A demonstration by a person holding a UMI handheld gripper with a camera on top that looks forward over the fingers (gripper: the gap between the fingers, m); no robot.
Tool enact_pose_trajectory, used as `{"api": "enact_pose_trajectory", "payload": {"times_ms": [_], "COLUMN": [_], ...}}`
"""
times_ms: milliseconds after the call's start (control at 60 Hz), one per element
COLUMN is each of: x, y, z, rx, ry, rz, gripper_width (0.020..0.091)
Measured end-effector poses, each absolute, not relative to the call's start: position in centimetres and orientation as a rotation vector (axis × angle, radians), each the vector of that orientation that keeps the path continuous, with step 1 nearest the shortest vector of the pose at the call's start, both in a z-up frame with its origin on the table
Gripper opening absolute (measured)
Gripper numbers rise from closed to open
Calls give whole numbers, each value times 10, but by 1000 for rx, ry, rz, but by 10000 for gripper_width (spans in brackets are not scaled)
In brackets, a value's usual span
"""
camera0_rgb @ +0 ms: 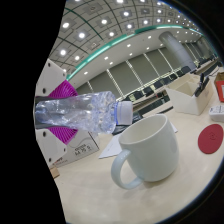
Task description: Pour water
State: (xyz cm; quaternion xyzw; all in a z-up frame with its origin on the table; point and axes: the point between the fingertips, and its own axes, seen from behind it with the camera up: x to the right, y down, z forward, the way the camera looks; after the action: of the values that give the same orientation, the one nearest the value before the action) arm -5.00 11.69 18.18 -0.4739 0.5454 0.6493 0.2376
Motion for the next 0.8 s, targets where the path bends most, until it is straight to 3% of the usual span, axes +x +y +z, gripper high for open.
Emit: {"api": "enact_pose_trajectory", "payload": {"times_ms": [133, 250, 517, 617, 700, 800], "x": [-51, -46, 26, 68, 106, 151], "y": [122, 122, 125, 126, 126, 128], "z": [182, 202, 303, 323, 317, 285], "rx": [-1401, -1509, -1611, -1619, -1641, -1697], "ry": [1392, 1203, 537, 374, 264, 150], "rz": [1697, 1571, 990, 749, 543, 312], "gripper_width": [317, 318, 319, 318, 318, 317]}}
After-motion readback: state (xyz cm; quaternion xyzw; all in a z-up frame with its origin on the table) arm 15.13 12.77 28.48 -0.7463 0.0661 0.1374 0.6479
